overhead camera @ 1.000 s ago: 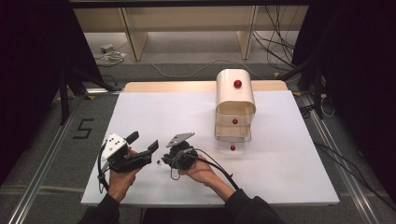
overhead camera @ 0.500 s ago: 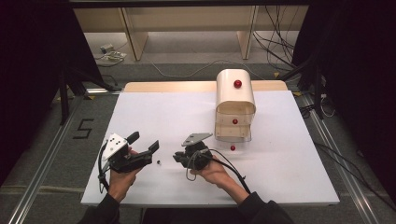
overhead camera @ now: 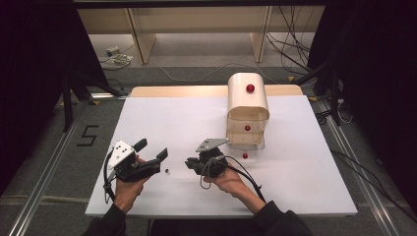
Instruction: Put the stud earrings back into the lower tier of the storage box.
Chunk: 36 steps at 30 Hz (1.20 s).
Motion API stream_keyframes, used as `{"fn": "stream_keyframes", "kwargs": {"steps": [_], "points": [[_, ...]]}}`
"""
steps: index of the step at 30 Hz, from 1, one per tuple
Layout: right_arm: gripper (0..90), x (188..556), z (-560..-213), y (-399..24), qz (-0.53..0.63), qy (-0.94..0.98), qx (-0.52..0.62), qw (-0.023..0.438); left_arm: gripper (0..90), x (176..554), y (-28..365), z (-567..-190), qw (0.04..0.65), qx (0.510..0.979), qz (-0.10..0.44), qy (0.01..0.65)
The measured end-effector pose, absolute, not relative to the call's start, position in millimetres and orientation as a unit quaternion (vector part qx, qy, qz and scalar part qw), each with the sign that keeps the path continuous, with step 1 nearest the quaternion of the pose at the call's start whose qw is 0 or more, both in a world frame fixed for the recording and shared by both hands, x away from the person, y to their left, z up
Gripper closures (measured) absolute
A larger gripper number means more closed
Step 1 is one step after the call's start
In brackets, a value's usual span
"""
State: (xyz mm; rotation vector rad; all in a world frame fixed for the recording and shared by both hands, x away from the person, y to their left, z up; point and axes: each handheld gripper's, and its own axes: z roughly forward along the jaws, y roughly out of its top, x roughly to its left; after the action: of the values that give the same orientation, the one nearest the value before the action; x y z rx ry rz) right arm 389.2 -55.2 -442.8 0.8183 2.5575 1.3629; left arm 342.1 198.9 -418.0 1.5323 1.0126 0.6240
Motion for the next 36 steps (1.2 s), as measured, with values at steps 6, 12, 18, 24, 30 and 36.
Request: {"fn": "stream_keyframes", "kwargs": {"steps": [6,12,18,24,30,36], "points": [[81.3,385.0,-439.2,-72.6,0.457,0.843,0.274,0.072,15.7,342.6,197.8,-418.3,0.566,0.652,0.264,0.431],[81.3,384.9,-437.4,-83.6,0.46,0.839,0.278,0.078,15.7,342.1,199.0,-417.7,0.567,0.652,0.264,0.43],[81.2,383.9,-433.0,-93.9,0.465,0.834,0.285,0.083,15.7,341.9,198.5,-417.7,0.568,0.651,0.263,0.428],[81.3,386.0,-426.5,-106.2,0.474,0.824,0.296,0.091,15.7,341.9,198.2,-417.7,0.569,0.651,0.262,0.429],[81.3,388.1,-422.7,-113.8,0.478,0.818,0.304,0.099,15.7,341.8,198.4,-417.4,0.569,0.652,0.263,0.428],[81.3,390.4,-419.7,-119.9,0.481,0.813,0.312,0.104,15.7,341.8,198.5,-417.2,0.569,0.652,0.263,0.427]]}}
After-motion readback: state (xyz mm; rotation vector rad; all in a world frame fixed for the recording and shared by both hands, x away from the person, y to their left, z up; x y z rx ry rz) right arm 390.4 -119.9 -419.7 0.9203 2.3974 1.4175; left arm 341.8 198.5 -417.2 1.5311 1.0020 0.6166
